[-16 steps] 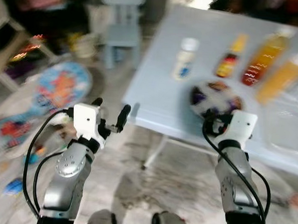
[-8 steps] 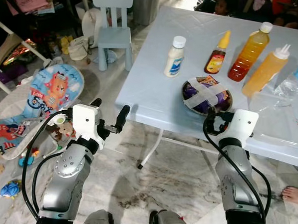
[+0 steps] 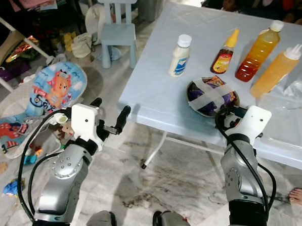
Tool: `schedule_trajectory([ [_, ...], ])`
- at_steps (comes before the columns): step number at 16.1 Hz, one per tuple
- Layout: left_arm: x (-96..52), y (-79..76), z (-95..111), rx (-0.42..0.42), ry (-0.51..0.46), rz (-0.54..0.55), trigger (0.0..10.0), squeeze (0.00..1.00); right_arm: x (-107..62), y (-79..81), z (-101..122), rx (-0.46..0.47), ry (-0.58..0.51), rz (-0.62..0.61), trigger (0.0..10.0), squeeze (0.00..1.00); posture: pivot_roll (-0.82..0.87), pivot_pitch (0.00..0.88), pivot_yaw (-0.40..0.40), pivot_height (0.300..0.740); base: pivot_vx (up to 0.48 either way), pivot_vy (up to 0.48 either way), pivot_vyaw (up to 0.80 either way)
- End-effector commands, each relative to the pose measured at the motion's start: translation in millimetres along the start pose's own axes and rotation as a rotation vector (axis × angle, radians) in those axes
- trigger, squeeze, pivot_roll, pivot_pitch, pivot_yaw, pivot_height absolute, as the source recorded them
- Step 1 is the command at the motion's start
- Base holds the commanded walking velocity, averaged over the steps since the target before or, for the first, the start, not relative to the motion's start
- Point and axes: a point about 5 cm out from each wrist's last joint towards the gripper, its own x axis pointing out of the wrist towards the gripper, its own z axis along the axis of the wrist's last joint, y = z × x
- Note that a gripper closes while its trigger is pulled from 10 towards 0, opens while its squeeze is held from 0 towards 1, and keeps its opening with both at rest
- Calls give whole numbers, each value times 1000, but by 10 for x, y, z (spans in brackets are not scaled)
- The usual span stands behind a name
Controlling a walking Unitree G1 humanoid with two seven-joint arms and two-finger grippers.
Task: Restocking fridge
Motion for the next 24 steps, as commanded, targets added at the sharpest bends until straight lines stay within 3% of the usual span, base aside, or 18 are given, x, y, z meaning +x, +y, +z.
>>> schedule_trajectory([
  [1, -22, 2, 15, 4, 4, -7, 10000, 0, 26, -43, 0, 32, 5, -35, 10000, 0, -11, 134, 14, 740, 0, 0, 0],
  [10, -33, 22, 40, 20, 18, -18, 10000, 0, 188, -66, 22, 185, 55, -99, 10000, 0, 3, 142, 33, 740, 0, 0, 0],
  [11, -33, 25, 41, 21, 19, -18, 10000, 0, 203, -65, 34, 193, 56, -98, 6510, 0, 2, 142, 33, 740, 0, 0, 0],
  [13, -32, 24, 44, 22, 20, -19, 10000, 0, 223, -70, 38, 189, 74, -101, 1059, 0, 1, 143, 34, 740, 0, 0, 0],
  [15, -25, 14, 45, 25, 22, -22, 10000, 0, 242, -76, 40, 188, 79, -98, 3059, 0, -2, 143, 35, 740, 0, 0, 0],
  [18, -19, 7, 43, 27, 23, -24, 10000, 0, 289, -63, 105, 214, 75, -82, 4588, 0, -4, 140, 32, 740, 0, 0, 0],
  [20, -15, 4, 43, 29, 24, -24, 10000, 0, 316, -59, 124, 230, 90, -72, 9529, 0, -3, 138, 29, 740, 0, 0, 0],
  [21, -14, 6, 43, 31, 24, -23, 10000, 0, 326, -55, 115, 242, 112, -71, 10000, 0, -3, 138, 29, 740, 0, 0, 0],
  [24, -11, 8, 42, 32, 25, -21, 10000, 0, 340, -34, 90, 268, 169, -29, 10000, 0, -3, 134, 26, 740, 0, 0, 0],
])
